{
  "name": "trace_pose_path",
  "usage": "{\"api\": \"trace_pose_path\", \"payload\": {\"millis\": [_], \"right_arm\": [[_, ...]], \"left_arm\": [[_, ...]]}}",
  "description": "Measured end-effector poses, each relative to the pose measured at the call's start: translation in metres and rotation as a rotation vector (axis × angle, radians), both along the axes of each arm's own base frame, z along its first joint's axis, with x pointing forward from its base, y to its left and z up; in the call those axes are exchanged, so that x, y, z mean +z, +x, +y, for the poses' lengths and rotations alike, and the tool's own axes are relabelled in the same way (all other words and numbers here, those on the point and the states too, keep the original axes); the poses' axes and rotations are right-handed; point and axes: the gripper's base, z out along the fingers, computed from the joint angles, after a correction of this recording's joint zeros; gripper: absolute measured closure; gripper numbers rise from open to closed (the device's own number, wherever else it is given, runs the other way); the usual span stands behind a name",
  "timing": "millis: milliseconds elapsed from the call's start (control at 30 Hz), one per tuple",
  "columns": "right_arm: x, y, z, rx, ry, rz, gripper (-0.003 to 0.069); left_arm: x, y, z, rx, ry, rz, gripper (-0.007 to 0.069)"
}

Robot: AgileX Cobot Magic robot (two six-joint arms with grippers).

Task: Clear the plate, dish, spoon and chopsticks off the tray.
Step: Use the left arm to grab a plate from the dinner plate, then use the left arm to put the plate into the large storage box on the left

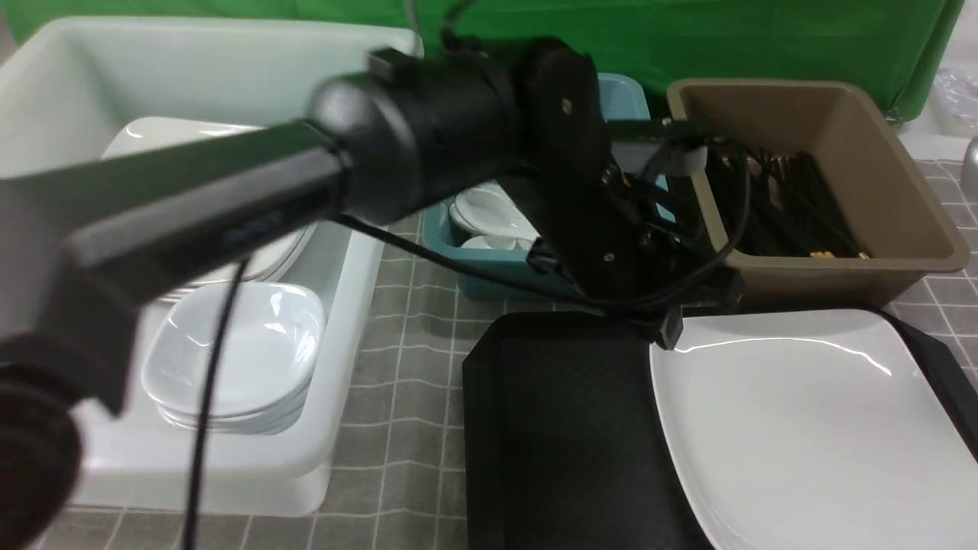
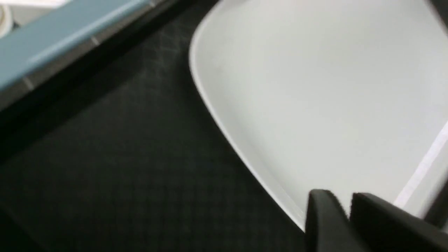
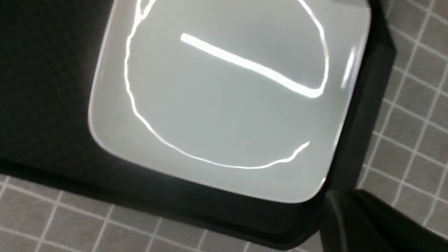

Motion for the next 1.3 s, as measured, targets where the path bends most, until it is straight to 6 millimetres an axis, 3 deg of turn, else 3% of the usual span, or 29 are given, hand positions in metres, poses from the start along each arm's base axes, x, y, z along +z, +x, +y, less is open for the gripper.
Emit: {"api": "trace_pose_path", "payload": {"millis": [300, 467, 600, 733, 800, 867, 900, 933, 1067, 1233, 1300], "right_arm": [[-0.009, -0.003, 0.011, 0.099, 0.088, 0.048, 0.0635], [-0.008, -0.005, 0.010, 0.103, 0.089, 0.036, 0.0635], [-0.003, -0.008, 0.010, 0.106, 0.099, -0.007, 0.0635], [0.003, -0.011, 0.008, 0.114, 0.112, -0.068, 0.0635], [0.005, -0.013, 0.008, 0.118, 0.115, -0.086, 0.0635], [0.006, -0.013, 0.008, 0.120, 0.116, -0.092, 0.0635], [0.007, -0.014, 0.008, 0.120, 0.116, -0.096, 0.0635], [0.007, -0.014, 0.008, 0.119, 0.118, -0.099, 0.0635], [0.008, -0.015, 0.007, 0.109, 0.123, -0.102, 0.0635], [0.013, -0.015, 0.010, 0.105, 0.160, -0.111, 0.0635], [0.026, -0.016, 0.014, 0.113, 0.214, -0.139, 0.0635]], "left_arm": [[-0.070, 0.027, -0.018, 0.048, 0.017, -0.031, 0.0126], [-0.092, 0.035, -0.024, 0.083, -0.022, -0.058, 0.0085], [-0.094, 0.038, -0.029, 0.065, -0.058, -0.091, 0.0088], [-0.098, 0.038, -0.032, 0.029, -0.080, -0.101, 0.0160], [-0.099, 0.038, -0.033, 0.022, -0.081, -0.107, 0.0232], [-0.100, 0.039, -0.032, 0.022, -0.079, -0.107, 0.0318], [-0.101, 0.040, -0.031, 0.031, -0.084, -0.102, 0.0413], [-0.100, 0.041, -0.031, 0.052, -0.099, -0.085, 0.0451], [-0.089, 0.036, -0.030, 0.050, -0.110, -0.043, 0.0471], [-0.054, 0.024, -0.025, -0.005, -0.104, -0.018, 0.0534], [-0.014, 0.015, -0.016, -0.041, -0.113, -0.071, 0.0575]]}}
